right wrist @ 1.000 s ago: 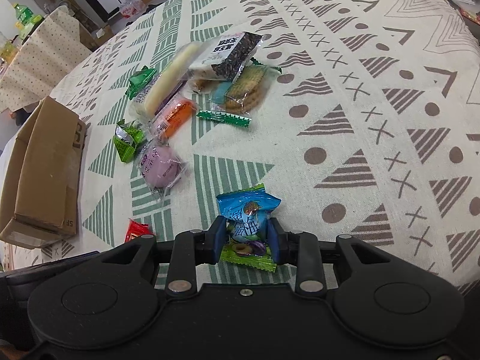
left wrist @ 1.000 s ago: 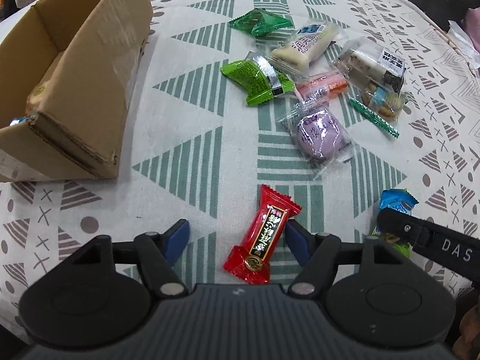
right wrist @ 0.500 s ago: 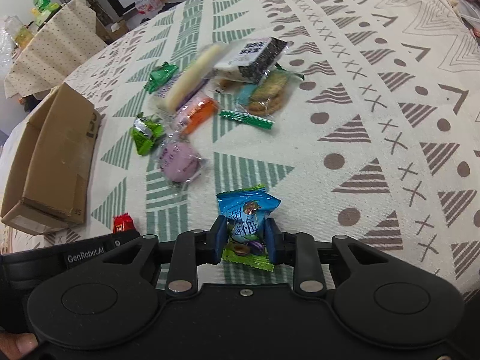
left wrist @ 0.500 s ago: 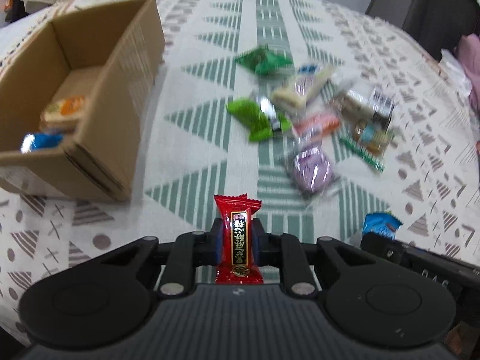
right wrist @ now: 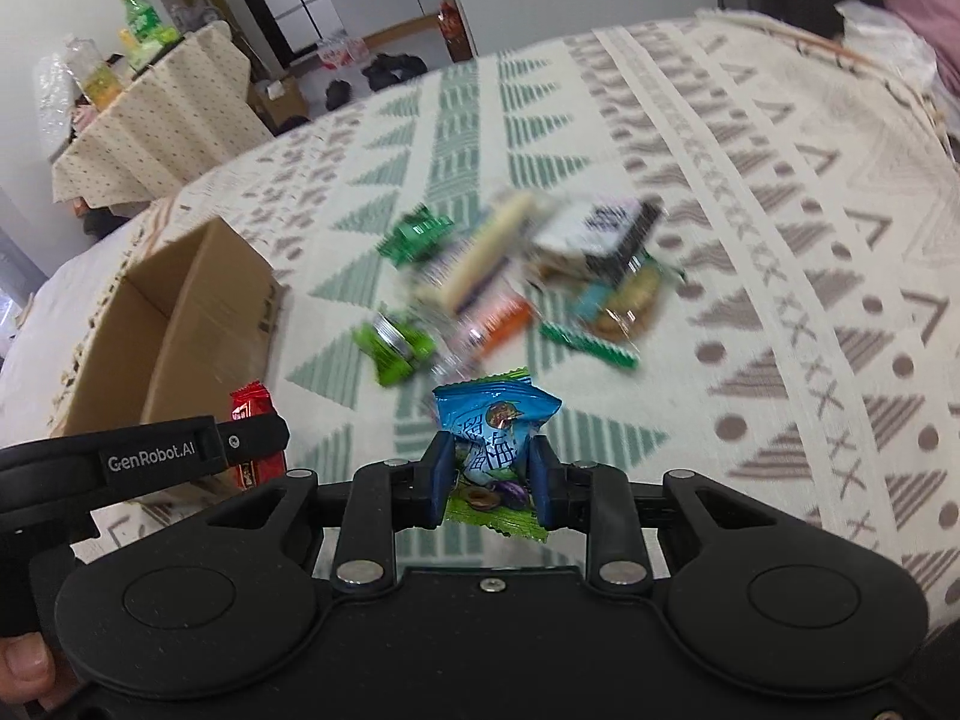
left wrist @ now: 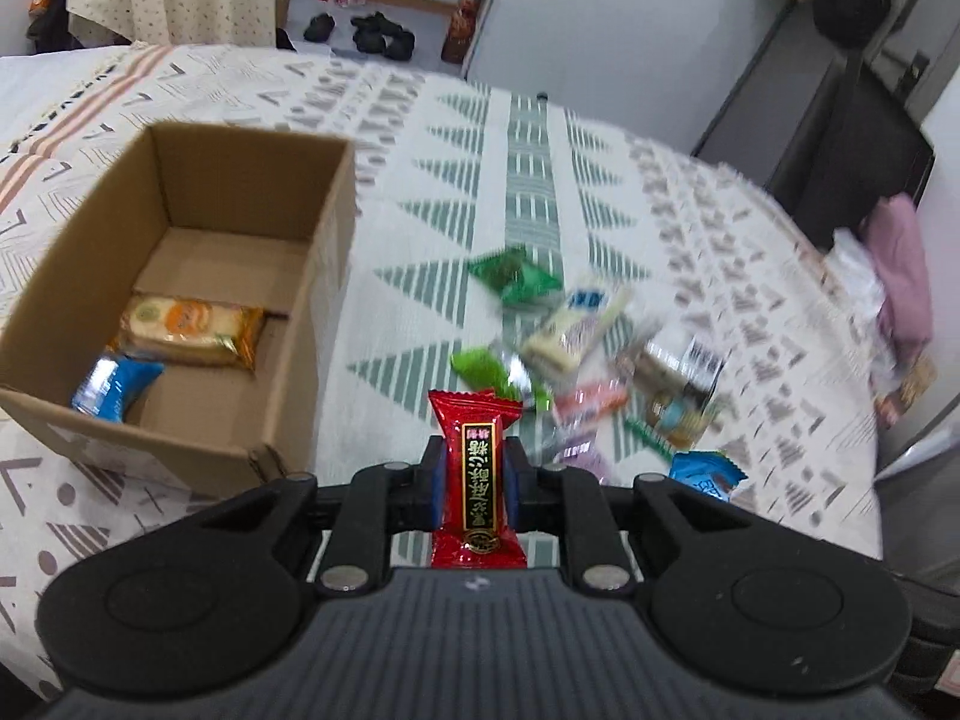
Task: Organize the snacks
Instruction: 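Carry both candies over the box and open both tools to drop them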
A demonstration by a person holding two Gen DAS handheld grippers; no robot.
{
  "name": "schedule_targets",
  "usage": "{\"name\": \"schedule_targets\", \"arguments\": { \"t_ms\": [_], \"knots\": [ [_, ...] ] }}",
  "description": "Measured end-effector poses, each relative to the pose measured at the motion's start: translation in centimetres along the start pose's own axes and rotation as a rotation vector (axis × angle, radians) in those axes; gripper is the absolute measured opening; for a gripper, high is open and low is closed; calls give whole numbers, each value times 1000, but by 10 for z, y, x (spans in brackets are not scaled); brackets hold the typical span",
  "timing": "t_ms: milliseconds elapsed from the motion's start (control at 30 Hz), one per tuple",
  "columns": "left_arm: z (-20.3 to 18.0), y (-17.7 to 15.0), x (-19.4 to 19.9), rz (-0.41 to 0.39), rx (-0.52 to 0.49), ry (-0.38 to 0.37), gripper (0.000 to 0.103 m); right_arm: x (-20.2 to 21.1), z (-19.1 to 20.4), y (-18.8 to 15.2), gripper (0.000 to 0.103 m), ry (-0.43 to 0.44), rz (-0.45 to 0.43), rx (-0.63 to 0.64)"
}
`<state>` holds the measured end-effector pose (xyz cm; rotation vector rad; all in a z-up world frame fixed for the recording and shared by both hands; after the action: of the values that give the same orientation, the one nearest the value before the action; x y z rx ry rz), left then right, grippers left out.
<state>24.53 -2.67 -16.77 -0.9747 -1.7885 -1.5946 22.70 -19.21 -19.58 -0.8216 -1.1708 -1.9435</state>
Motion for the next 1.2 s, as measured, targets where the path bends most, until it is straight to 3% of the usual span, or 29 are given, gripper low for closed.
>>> {"name": "schedule_targets", "arguments": {
  "t_ms": [267, 667, 967, 1200],
  "knots": [
    [28, 23, 31, -96, 83, 0, 18, 19, 37, 20, 26, 47, -85, 22],
    [89, 36, 63, -182, 203, 62, 18, 23, 88, 24, 27, 91, -102, 69],
    [139, 34, 68, -196, 312, 119, 18, 18, 133, 23, 27, 161, -94, 90],
    [152, 28, 61, -177, 350, 138, 18, 6, 159, 19, 27, 203, -64, 104]
  ]
}}
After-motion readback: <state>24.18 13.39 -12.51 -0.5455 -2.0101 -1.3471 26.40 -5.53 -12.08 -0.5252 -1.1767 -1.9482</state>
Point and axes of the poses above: each gripper's, at about its wrist camera, not at the fingertips, and x roughly against the way its jaws point, z to its left, y to its top, the point moved 7 cm from there along -x, roughly the way its jaws point, and after that the axes turned 13 degrees about -x, right-handed, at the moved point
